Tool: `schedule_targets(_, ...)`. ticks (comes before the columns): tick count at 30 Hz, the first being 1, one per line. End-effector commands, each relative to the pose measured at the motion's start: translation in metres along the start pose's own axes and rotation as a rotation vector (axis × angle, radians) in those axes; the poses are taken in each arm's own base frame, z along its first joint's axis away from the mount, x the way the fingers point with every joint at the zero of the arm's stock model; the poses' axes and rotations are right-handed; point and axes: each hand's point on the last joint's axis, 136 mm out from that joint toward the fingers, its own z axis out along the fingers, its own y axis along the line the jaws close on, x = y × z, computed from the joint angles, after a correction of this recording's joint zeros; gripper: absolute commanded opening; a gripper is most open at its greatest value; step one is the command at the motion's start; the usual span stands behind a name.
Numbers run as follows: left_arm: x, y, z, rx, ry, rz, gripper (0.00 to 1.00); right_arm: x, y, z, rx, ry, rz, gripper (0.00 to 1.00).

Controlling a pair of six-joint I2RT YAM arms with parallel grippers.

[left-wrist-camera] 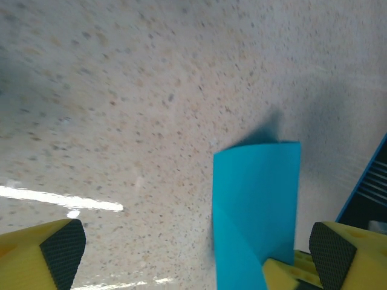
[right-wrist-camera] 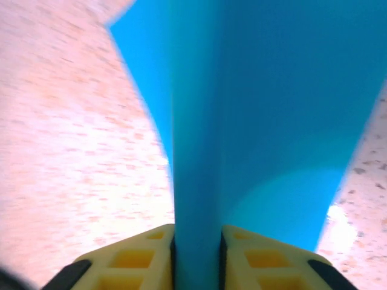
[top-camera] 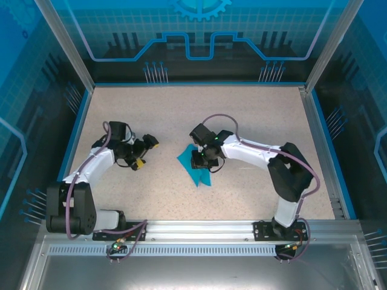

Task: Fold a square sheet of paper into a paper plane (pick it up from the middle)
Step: Fold the square sheet of paper in half at the center of the table.

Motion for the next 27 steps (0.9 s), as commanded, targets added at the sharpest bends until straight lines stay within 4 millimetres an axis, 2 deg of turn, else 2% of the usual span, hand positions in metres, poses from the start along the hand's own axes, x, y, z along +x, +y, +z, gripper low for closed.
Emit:
schedule_targets(1, 0.009, -0.017, 0.011, 0.066, 0.046, 0.022, 0.99, -0.013, 0.024, -0.014, -0.175, -0.033, 0.047, 0.21)
schedule_targets(7, 0.017, -0.03, 0.021, 0.093, 0.066, 0.054, 0.98, -0.019, 0.034, -0.025, -0.302, -0.066, 0.067, 0.21)
schedule_targets(9, 0.019, -0.035, 0.024, 0.101, 0.062, 0.07, 0.98, -0.021, 0.03, -0.024, -0.332, -0.084, 0.1, 0.22)
schedule_targets(12, 0.024, -0.043, 0.03, 0.119, 0.071, 0.098, 0.98, -0.019, 0.01, -0.014, -0.313, -0.093, 0.155, 0.23)
schedule_targets(15, 0.031, -0.049, 0.039, 0.127, 0.09, 0.119, 0.98, -0.015, -0.019, -0.004, -0.234, -0.105, 0.199, 0.25)
schedule_targets(18, 0.04, -0.055, 0.049, 0.135, 0.117, 0.135, 0.97, -0.009, -0.052, -0.001, -0.118, -0.139, 0.233, 0.26)
schedule_targets(21, 0.049, -0.062, 0.059, 0.137, 0.143, 0.159, 0.97, -0.005, -0.074, -0.005, -0.041, -0.167, 0.256, 0.27)
schedule_targets(22, 0.051, -0.065, 0.062, 0.137, 0.15, 0.167, 0.96, 0.006, -0.085, 0.0, -0.008, -0.154, 0.266, 0.28)
schedule_targets(27, 0.065, -0.081, 0.077, 0.143, 0.19, 0.219, 0.93, 0.015, -0.099, 0.003, 0.026, -0.152, 0.29, 0.29)
